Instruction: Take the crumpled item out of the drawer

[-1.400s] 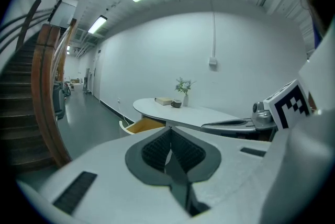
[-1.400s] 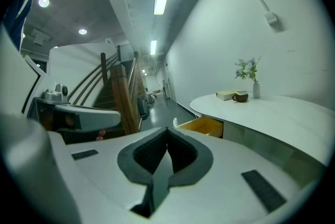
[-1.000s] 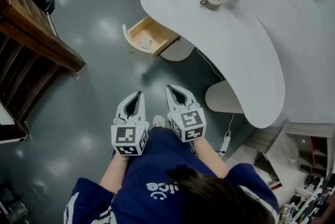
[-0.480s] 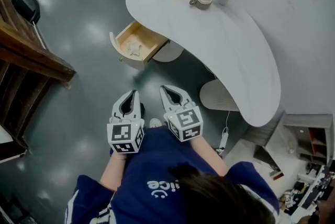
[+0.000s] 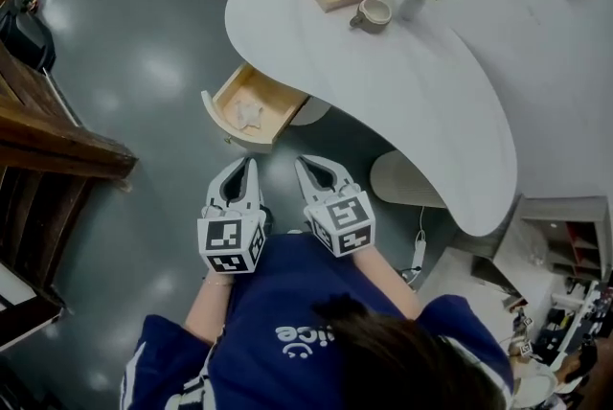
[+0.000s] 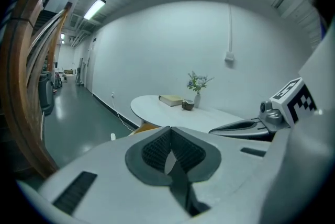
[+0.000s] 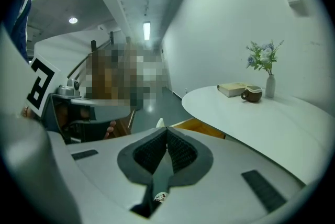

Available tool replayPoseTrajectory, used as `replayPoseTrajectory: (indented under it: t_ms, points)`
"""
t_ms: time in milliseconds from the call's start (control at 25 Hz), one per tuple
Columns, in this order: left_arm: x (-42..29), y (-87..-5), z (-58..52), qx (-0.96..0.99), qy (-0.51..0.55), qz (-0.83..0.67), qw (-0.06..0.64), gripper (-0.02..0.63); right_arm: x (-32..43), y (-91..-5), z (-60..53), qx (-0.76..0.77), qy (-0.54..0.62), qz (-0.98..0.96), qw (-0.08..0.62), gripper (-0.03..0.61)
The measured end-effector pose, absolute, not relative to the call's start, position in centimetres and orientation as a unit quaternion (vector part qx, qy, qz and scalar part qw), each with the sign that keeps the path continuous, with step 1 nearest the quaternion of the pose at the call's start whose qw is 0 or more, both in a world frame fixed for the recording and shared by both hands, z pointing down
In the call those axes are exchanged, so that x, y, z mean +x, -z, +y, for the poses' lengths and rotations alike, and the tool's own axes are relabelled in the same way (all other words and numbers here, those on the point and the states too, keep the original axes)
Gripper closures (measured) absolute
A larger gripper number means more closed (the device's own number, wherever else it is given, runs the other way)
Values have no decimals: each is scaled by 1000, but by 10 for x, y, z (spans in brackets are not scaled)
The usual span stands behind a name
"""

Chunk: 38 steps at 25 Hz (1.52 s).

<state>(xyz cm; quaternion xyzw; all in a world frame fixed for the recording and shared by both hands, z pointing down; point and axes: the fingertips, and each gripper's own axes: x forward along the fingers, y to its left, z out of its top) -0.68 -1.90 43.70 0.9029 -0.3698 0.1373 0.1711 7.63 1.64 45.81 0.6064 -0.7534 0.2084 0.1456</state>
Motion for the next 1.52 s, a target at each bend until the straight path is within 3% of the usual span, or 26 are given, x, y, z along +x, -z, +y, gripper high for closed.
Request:
replayPoseTrajectory:
  t_ms: [880, 1320, 1520]
  points:
    - [-27, -453, -133, 908, -164, -339, 181, 609, 53, -466, -93, 629, -229, -731, 129, 571]
    - [-22, -440, -165, 894, -155, -380, 178, 609, 71, -477, -132, 595, -241, -745, 181, 569]
    - [-23, -443, -169, 885, -158, -398, 182, 609, 67, -510, -148, 546, -278, -758, 226, 485]
